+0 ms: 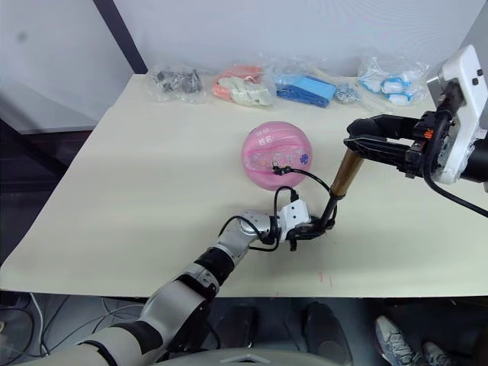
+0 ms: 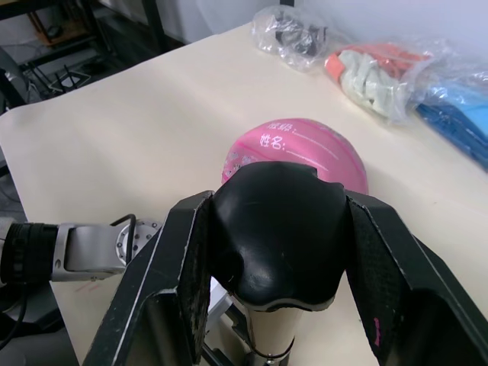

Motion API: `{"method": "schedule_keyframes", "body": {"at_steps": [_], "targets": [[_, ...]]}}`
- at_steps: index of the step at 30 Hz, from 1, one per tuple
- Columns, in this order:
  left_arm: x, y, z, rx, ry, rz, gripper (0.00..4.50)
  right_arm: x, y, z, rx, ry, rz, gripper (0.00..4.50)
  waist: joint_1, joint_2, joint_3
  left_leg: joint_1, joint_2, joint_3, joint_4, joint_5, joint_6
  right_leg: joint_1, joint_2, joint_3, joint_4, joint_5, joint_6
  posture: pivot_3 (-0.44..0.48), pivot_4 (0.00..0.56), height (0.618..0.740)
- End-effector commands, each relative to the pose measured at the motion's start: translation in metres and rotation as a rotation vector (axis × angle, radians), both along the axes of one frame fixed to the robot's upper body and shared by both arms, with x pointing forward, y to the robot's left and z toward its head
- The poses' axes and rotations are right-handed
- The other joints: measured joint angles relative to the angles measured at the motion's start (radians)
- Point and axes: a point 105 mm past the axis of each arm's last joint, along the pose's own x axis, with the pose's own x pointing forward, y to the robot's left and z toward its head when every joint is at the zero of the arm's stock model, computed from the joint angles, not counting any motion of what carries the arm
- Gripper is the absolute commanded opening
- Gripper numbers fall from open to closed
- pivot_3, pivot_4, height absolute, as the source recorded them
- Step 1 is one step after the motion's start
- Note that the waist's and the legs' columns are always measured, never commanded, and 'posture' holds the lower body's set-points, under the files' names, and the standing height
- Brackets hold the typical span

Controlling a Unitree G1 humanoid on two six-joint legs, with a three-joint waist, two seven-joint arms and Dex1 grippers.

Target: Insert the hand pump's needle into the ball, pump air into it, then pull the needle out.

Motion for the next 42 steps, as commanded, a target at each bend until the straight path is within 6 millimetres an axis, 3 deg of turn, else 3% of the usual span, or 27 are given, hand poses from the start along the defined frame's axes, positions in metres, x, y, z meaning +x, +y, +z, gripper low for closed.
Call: {"method": "schedule_keyframes", "body": {"at_steps": [1, 6, 11, 18, 22, 25, 27, 30, 36, 42], "targets": [[-0.020, 0.014, -0.041, 0.129, 0.118, -0.019, 1.02, -0.001, -0.011, 0.027, 0.023, -0.140, -0.085, 1.92, 0.001, 0.000, 0.000, 0.000, 0.000, 0.000, 0.000, 0.000, 0.000, 0.000, 0.000, 0.000, 0.000, 0.000, 0.000, 0.000, 0.150, 0.740], [-0.020, 0.010, -0.040, 0.129, 0.117, -0.028, 1.02, 0.007, -0.011, 0.000, 0.013, -0.063, -0.100, 1.92, 0.003, 0.000, 0.000, 0.000, 0.000, 0.000, 0.000, 0.000, 0.000, 0.000, 0.000, -0.001, 0.000, 0.000, 0.000, 0.000, 0.150, 0.740], [-0.021, 0.009, -0.040, 0.133, 0.117, -0.035, 1.02, 0.015, -0.009, -0.069, 0.054, 0.124, -0.109, 1.92, 0.005, -0.009, -0.006, 0.002, 0.000, -0.002, 0.000, 0.000, 0.000, 0.003, 0.000, -0.002, -0.001, 0.000, 0.000, 0.000, 0.150, 0.740], [-0.019, 0.012, -0.040, 0.137, 0.115, -0.028, 1.02, 0.017, 0.002, -0.133, 0.041, 0.257, -0.087, 1.92, 0.001, -0.007, -0.009, 0.006, 0.000, -0.004, 0.000, 0.000, 0.000, 0.007, 0.001, -0.005, -0.001, -0.002, 0.003, 0.000, 0.150, 0.740], [-0.018, 0.014, -0.040, 0.139, 0.114, -0.024, 1.02, 0.018, 0.008, -0.185, -0.025, 0.361, -0.086, 1.92, -0.001, -0.011, -0.013, 0.007, 0.000, -0.005, 0.000, 0.000, 0.000, 0.008, 0.001, -0.006, -0.001, -0.002, 0.003, 0.000, 0.150, 0.740], [-0.018, 0.015, -0.040, 0.139, 0.114, -0.021, 1.02, 0.016, 0.009, -0.202, -0.047, 0.389, -0.083, 1.92, -0.002, -0.010, -0.014, 0.007, 0.000, -0.006, 0.000, 0.000, 0.000, 0.008, 0.001, -0.006, -0.001, -0.002, 0.003, 0.000, 0.150, 0.740], [-0.017, 0.015, -0.040, 0.139, 0.113, -0.019, 1.02, 0.017, 0.010, -0.201, -0.033, 0.375, -0.082, 1.90, -0.003, -0.013, -0.020, 0.008, 0.000, -0.006, 0.000, 0.000, 0.000, 0.009, 0.001, -0.006, -0.001, -0.002, 0.003, 0.000, 0.150, 0.740], [-0.017, 0.017, -0.041, 0.141, 0.114, -0.016, 1.02, 0.021, 0.008, -0.181, -0.007, 0.306, -0.090, 1.89, -0.005, -0.014, -0.021, 0.008, 0.000, -0.007, 0.000, 0.000, 0.000, 0.009, 0.001, -0.007, -0.001, -0.003, 0.003, 0.000, 0.150, 0.740], [-0.017, 0.018, -0.042, 0.146, 0.114, -0.015, 1.02, 0.024, 0.003, -0.117, 0.048, 0.130, -0.080, 1.89, -0.003, -0.010, -0.019, 0.006, 0.000, -0.008, 0.000, 0.000, 0.000, 0.008, 0.001, -0.008, -0.001, -0.002, 0.001, 0.000, 0.150, 0.740], [-0.018, 0.018, -0.043, 0.148, 0.117, -0.015, 1.02, 0.018, -0.003, -0.048, 0.092, -0.017, -0.066, 1.89, 0.001, 0.002, -0.008, 0.003, -0.002, -0.008, 0.001, 0.000, 0.000, 0.007, 0.000, -0.008, -0.001, 0.000, 0.000, 0.000, 0.150, 0.740]]}}
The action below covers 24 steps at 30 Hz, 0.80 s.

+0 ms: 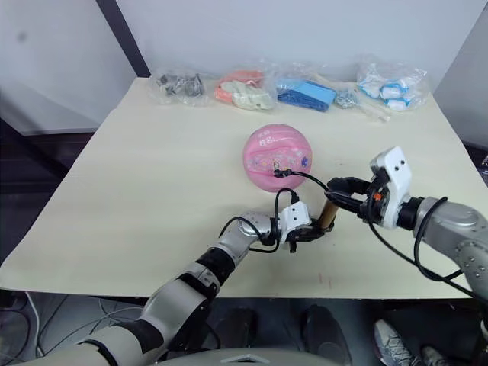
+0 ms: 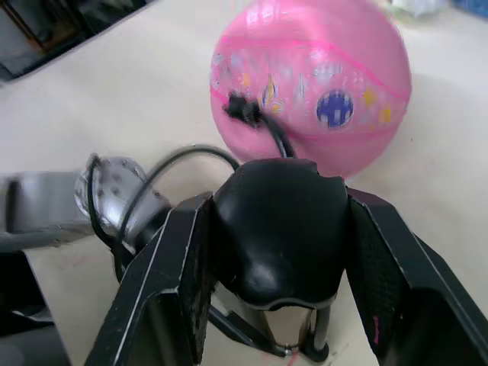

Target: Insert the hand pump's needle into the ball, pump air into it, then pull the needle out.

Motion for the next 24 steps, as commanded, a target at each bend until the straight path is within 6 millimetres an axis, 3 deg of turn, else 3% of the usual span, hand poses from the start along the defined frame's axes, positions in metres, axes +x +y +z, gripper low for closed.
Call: {"method": "schedule_keyframes", "body": {"at_steps": [1, 7, 17, 20, 24], "targets": [[-0.018, 0.019, -0.040, 0.130, 0.111, -0.005, 1.02, -0.005, -0.011, 0.056, 0.010, -0.175, -0.035, 1.89, 0.001, 0.001, 0.002, 0.000, 0.000, 0.000, 0.000, 0.000, 0.000, 0.000, 0.000, 0.000, 0.000, 0.000, 0.000, 0.000, 0.150, 0.740], [-0.018, 0.019, -0.041, 0.130, 0.112, -0.002, 1.02, -0.019, -0.023, 0.099, -0.013, -0.247, -0.040, 1.89, 0.001, 0.002, 0.004, -0.001, 0.000, 0.000, 0.000, 0.000, 0.000, 0.000, -0.001, 0.000, -0.001, 0.000, 0.000, 0.000, 0.150, 0.740], [-0.019, 0.020, -0.043, 0.130, 0.115, 0.001, 1.02, -0.034, -0.038, 0.151, -0.030, -0.351, -0.072, 1.89, 0.001, 0.004, 0.007, -0.002, 0.000, 0.001, 0.002, 0.000, 0.000, 0.000, -0.001, 0.000, -0.001, 0.000, 0.000, 0.000, 0.150, 0.740], [-0.018, 0.020, -0.042, 0.130, 0.115, 0.003, 1.02, -0.035, -0.038, 0.151, -0.027, -0.342, -0.065, 1.89, 0.001, 0.005, 0.008, -0.004, 0.000, 0.000, 0.002, 0.000, 0.000, -0.002, -0.001, -0.001, 0.000, 0.000, 0.000, 0.000, 0.150, 0.740], [-0.018, 0.020, -0.042, 0.128, 0.114, 0.006, 1.02, -0.025, -0.039, 0.114, -0.026, -0.244, -0.076, 1.89, 0.004, 0.003, 0.008, -0.007, 0.000, 0.000, 0.004, 0.000, 0.000, -0.003, -0.001, -0.001, -0.001, 0.000, 0.001, 0.000, 0.150, 0.740]]}}
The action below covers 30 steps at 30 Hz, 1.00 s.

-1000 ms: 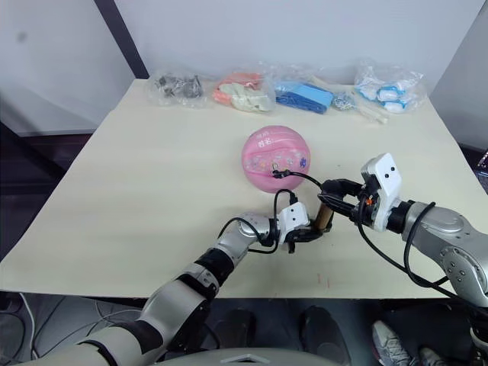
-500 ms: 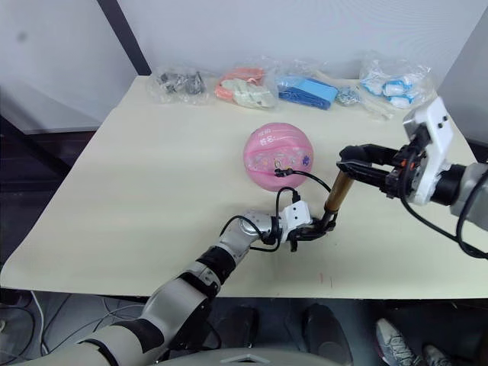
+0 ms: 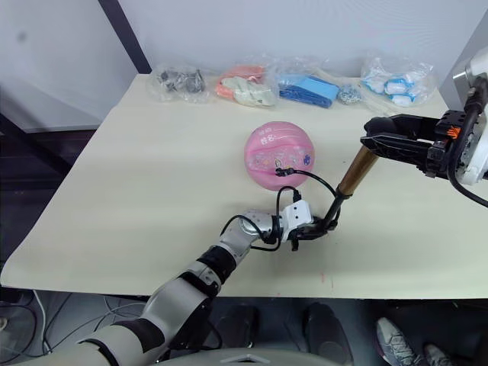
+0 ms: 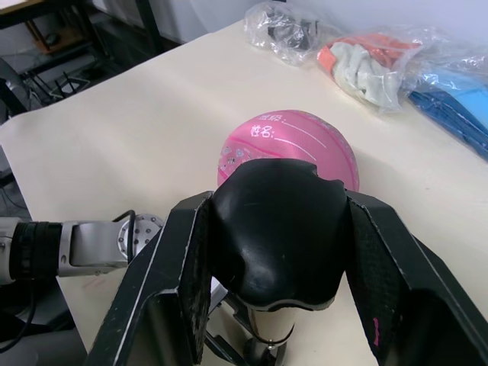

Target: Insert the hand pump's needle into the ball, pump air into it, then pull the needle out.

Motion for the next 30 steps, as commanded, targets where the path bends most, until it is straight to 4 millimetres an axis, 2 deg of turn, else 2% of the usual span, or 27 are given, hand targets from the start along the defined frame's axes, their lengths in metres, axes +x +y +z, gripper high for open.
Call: {"method": "schedule_keyframes", "body": {"at_steps": [1, 7, 10, 12, 16, 20, 22, 24, 30], "targets": [[-0.016, 0.023, -0.044, 0.144, 0.123, 0.017, 1.02, 0.003, -0.012, 0.007, 0.034, -0.112, -0.086, 1.89, 0.002, -0.002, -0.001, 0.000, 0.000, 0.000, 0.000, 0.000, 0.000, 0.000, 0.000, 0.000, 0.000, 0.000, 0.000, 0.000, 0.150, 0.740], [-0.017, 0.024, -0.044, 0.144, 0.123, 0.018, 1.02, 0.012, -0.003, -0.076, 0.020, 0.069, -0.104, 1.89, -0.006, -0.011, -0.008, 0.008, 0.001, 0.000, 0.000, 0.000, 0.000, 0.006, 0.001, 0.000, 0.001, -0.001, 0.001, 0.000, 0.150, 0.740], [-0.016, 0.026, -0.044, 0.145, 0.121, 0.022, 1.02, 0.016, 0.004, -0.109, 0.035, 0.133, -0.120, 1.89, -0.010, -0.016, -0.013, 0.011, 0.003, 0.000, -0.001, 0.000, 0.000, 0.008, 0.003, 0.000, 0.001, -0.003, 0.004, 0.000, 0.150, 0.740], [-0.015, 0.026, -0.043, 0.146, 0.121, 0.025, 1.02, 0.017, 0.009, -0.132, 0.022, 0.181, -0.120, 1.89, -0.010, -0.016, -0.014, 0.011, 0.004, 0.000, 0.000, 0.000, 0.000, 0.008, 0.004, 0.000, 0.001, -0.003, 0.004, 0.000, 0.150, 0.740], [-0.016, 0.027, -0.044, 0.146, 0.120, 0.026, 1.02, 0.019, 0.019, -0.176, -0.025, 0.258, -0.131, 1.89, -0.011, -0.015, -0.019, 0.012, 0.004, 0.000, 0.000, 0.000, 0.000, 0.008, 0.005, 0.000, 0.001, -0.003, 0.004, 0.000, 0.150, 0.740], [-0.016, 0.026, -0.043, 0.146, 0.121, 0.024, 1.02, 0.018, 0.032, -0.204, -0.038, 0.319, -0.106, 1.89, -0.011, -0.017, -0.022, 0.012, 0.004, -0.001, 0.000, 0.000, 0.000, 0.008, 0.005, 0.000, 0.001, -0.003, 0.004, 0.000, 0.150, 0.740], [-0.015, 0.026, -0.043, 0.146, 0.121, 0.025, 1.02, 0.017, 0.037, -0.210, -0.044, 0.324, -0.094, 1.89, -0.012, -0.016, -0.025, 0.012, 0.004, -0.001, -0.001, 0.000, 0.000, 0.008, 0.005, 0.000, 0.001, -0.003, 0.004, 0.000, 0.150, 0.740], [-0.015, 0.026, -0.043, 0.146, 0.120, 0.027, 1.02, 0.017, 0.038, -0.207, -0.040, 0.312, -0.091, 1.89, -0.012, -0.017, -0.027, 0.013, 0.004, -0.001, -0.001, 0.000, 0.000, 0.008, 0.005, 0.000, 0.001, -0.003, 0.004, 0.000, 0.150, 0.740], [-0.016, 0.027, -0.044, 0.148, 0.124, 0.026, 1.02, 0.024, 0.024, -0.136, 0.035, 0.125, -0.095, 1.89, -0.010, -0.014, -0.024, 0.012, 0.004, -0.001, -0.001, 0.000, 0.000, 0.008, 0.005, 0.000, 0.001, -0.003, 0.004, 0.000, 0.150, 0.740]]}}
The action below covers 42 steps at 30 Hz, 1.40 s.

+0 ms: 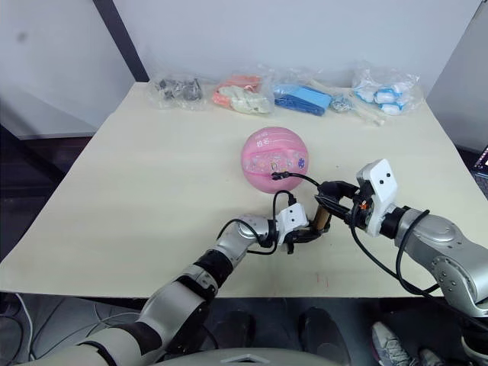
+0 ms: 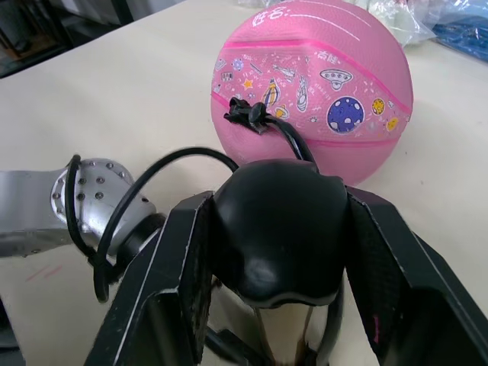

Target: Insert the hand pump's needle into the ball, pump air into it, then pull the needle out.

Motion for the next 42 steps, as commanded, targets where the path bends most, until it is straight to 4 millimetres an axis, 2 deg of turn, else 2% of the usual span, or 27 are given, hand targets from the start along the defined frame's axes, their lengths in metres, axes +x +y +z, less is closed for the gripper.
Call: {"method": "schedule_keyframes", "body": {"at_steps": [1, 5, 9, 13, 16, 21, 26, 27, 29, 31, 32, 33, 36, 38, 40, 42], "targets": [[-0.018, 0.016, -0.034, 0.108, 0.102, -0.025, 1.02, 0.000, -0.017, 0.018, 0.007, 0.015, -0.043, 1.89, 0.001, 0.003, 0.003, -0.001, 0.000, 0.000, 0.000, 0.000, 0.000, -0.001, 0.000, 0.000, 0.000, 0.000, 0.000, 0.000, 0.150, 0.740], [-0.019, 0.016, -0.033, 0.107, 0.104, -0.028, 1.02, -0.005, -0.025, 0.063, 0.036, -0.073, -0.032, 1.89, 0.006, 0.014, 0.012, -0.005, -0.003, 0.000, 0.001, 0.000, 0.000, -0.003, -0.003, 0.000, 0.000, 0.003, -0.004, 0.000, 0.150, 0.740], [-0.018, 0.015, -0.033, 0.107, 0.103, -0.028, 1.02, -0.012, -0.032, 0.105, 0.046, -0.148, -0.016, 1.89, 0.007, 0.017, 0.015, -0.006, -0.004, 0.000, 0.000, 0.000, 0.000, -0.004, -0.004, 0.000, 0.000, 0.003, -0.004, 0.000, 0.150, 0.740], [-0.018, 0.015, -0.033, 0.108, 0.104, -0.027, 1.02, -0.020, -0.038, 0.138, 0.034, -0.201, -0.012, 1.89, 0.008, 0.015, 0.019, -0.007, -0.004, 0.000, 0.000, 0.000, 0.000, -0.004, -0.004, 0.000, -0.001, 0.003, -0.004, 0.000, 0.150, 0.740], [-0.018, 0.016, -0.034, 0.110, 0.104, -0.025, 1.02, -0.025, -0.041, 0.152, 0.027, -0.222, -0.010, 1.89, 0.007, 0.015, 0.019, -0.008, -0.004, 0.001, 0.001, 0.000, 0.000, -0.004, -0.004, 0.000, -0.001, 0.003, -0.004, 0.000, 0.150, 0.740], [-0.017, 0.016, -0.034, 0.109, 0.106, -0.021, 1.02, -0.035, -0.043, 0.188, 0.026, -0.298, 0.006, 1.89, 0.008, 0.016, 0.021, -0.008, -0.004, 0.001, 0.001, 0.000, 0.000, -0.005, -0.005, 0.000, -0.001, 0.003, -0.004, 0.000, 0.150, 0.740], [-0.017, 0.016, -0.034, 0.109, 0.105, -0.019, 1.02, -0.039, -0.043, 0.201, 0.045, -0.320, 0.014, 1.89, 0.009, 0.019, 0.025, -0.014, -0.004, 0.001, 0.002, 0.000, 0.000, -0.010, -0.005, 0.000, -0.001, 0.003, -0.003, 0.000, 0.150, 0.740], [-0.017, 0.016, -0.034, 0.108, 0.105, -0.019, 1.02, -0.038, -0.043, 0.200, 0.049, -0.313, 0.013, 1.89, 0.009, 0.019, 0.025, -0.014, -0.004, 0.001, 0.002, 0.000, 0.000, -0.010, -0.005, 0.000, -0.001, 0.003, -0.003, 0.000, 0.150, 0.740], [-0.017, 0.017, -0.034, 0.107, 0.104, -0.019, 1.02, -0.033, -0.042, 0.180, 0.051, -0.250, 0.013, 1.89, 0.011, 0.019, 0.025, -0.024, -0.005, 0.002, 0.005, 0.000, 0.000, -0.020, -0.006, 0.000, 0.003, 0.003, -0.004, 0.000, 0.150, 0.740], [-0.017, 0.016, -0.034, 0.104, 0.104, -0.018, 1.02, -0.021, -0.037, 0.135, 0.038, -0.117, 0.003, 1.89, 0.012, 0.014, 0.023, -0.024, -0.005, 0.002, 0.005, 0.000, 0.000, -0.021, -0.006, 0.000, 0.003, 0.003, -0.004, 0.000, 0.150, 0.740], [-0.017, 0.016, -0.034, 0.104, 0.104, -0.019, 1.02, -0.019, -0.036, 0.121, 0.031, -0.081, -0.001, 1.89, 0.013, 0.010, 0.021, -0.023, -0.004, 0.002, 0.004, 0.000, 0.000, -0.020, -0.006, 0.000, 0.003, 0.003, -0.004, 0.000, 0.150, 0.740], [-0.017, 0.016, -0.034, 0.103, 0.104, -0.019, 1.02, -0.017, -0.033, 0.104, 0.009, -0.040, 0.000, 1.89, 0.012, 0.010, 0.021, -0.022, -0.004, 0.001, 0.005, 0.000, 0.000, -0.019, -0.005, 0.000, 0.004, 0.003, -0.004, 0.000, 0.150, 0.740], [-0.018, 0.017, -0.035, 0.104, 0.104, -0.019, 1.02, -0.011, -0.022, 0.069, 0.014, 0.034, 0.007, 1.89, 0.005, 0.006, 0.019, -0.017, -0.004, 0.004, 0.006, 0.000, 0.000, -0.017, -0.005, 0.002, 0.007, 0.003, -0.003, 0.000, 0.150, 0.740], [-0.018, 0.017, -0.035, 0.105, 0.104, -0.018, 1.02, -0.008, -0.016, 0.042, 0.007, 0.090, 0.007, 1.89, 0.002, 0.004, 0.018, -0.008, -0.003, 0.004, 0.005, 0.000, 0.000, -0.008, -0.003, 0.002, 0.008, 0.002, -0.002, 0.000, 0.150, 0.740], [-0.018, 0.018, -0.035, 0.104, 0.104, -0.017, 1.02, -0.007, -0.013, 0.027, 0.007, 0.112, 0.008, 1.89, 0.002, 0.004, 0.017, -0.001, -0.002, 0.003, 0.002, 0.000, 0.000, -0.003, -0.002, 0.002, 0.007, -0.001, 0.000, 0.000, 0.150, 0.740], [-0.018, 0.018, -0.035, 0.104, 0.104, -0.016, 1.02, -0.005, -0.011, -0.005, -0.025, 0.177, -0.004, 1.89, 0.002, 0.002, 0.014, -0.001, -0.001, 0.003, 0.002, 0.000, 0.000, -0.003, -0.001, 0.002, 0.007, -0.001, 0.000, 0.000, 0.150, 0.740]]}}
